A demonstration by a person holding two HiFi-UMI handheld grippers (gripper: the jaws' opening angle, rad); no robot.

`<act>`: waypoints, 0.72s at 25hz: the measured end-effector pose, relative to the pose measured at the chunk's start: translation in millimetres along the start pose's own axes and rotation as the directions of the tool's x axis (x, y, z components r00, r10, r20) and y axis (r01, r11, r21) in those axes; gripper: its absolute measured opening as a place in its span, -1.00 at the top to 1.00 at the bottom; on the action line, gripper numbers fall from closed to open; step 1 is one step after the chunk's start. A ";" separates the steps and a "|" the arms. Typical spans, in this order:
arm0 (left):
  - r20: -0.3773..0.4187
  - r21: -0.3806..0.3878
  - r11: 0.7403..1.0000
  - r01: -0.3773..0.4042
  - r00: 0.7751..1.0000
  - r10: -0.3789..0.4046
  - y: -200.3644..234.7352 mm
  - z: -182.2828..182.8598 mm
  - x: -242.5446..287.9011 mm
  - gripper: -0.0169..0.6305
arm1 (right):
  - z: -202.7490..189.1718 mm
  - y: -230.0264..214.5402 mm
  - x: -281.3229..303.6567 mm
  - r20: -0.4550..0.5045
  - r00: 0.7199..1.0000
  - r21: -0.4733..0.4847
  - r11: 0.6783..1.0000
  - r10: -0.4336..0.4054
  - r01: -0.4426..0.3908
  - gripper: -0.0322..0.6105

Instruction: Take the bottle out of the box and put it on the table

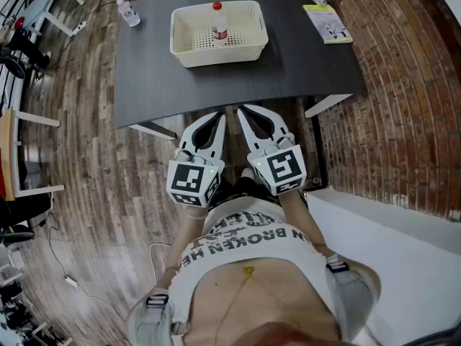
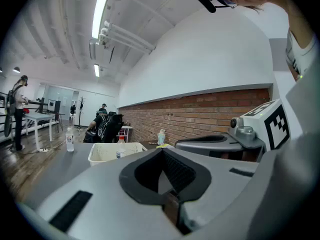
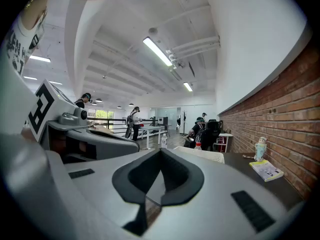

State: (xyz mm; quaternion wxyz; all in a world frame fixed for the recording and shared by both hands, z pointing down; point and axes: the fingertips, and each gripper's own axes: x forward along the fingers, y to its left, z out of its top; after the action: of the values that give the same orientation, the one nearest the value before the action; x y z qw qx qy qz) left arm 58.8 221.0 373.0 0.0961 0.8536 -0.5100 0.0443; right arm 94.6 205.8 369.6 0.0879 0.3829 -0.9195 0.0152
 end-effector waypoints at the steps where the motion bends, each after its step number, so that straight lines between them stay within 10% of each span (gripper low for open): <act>1: 0.000 0.000 1.000 -0.001 1.000 0.001 -0.3 0.1 0.8 0.92 | 0.2 -1.5 0.2 0.003 1.000 -0.006 1.000 -0.001 0.001 0.88; 18: 0.005 -0.015 0.999 -0.044 0.999 0.044 -15.8 0.0 9.7 0.92 | -3.3 -12.8 -11.3 0.025 0.998 0.016 0.998 0.063 -0.063 0.88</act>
State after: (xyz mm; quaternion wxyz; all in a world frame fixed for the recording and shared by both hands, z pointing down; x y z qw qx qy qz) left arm 77.4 219.9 372.9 0.0999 0.8415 -0.5295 0.0402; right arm 112.0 204.9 370.4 0.0729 0.3546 -0.9319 0.0210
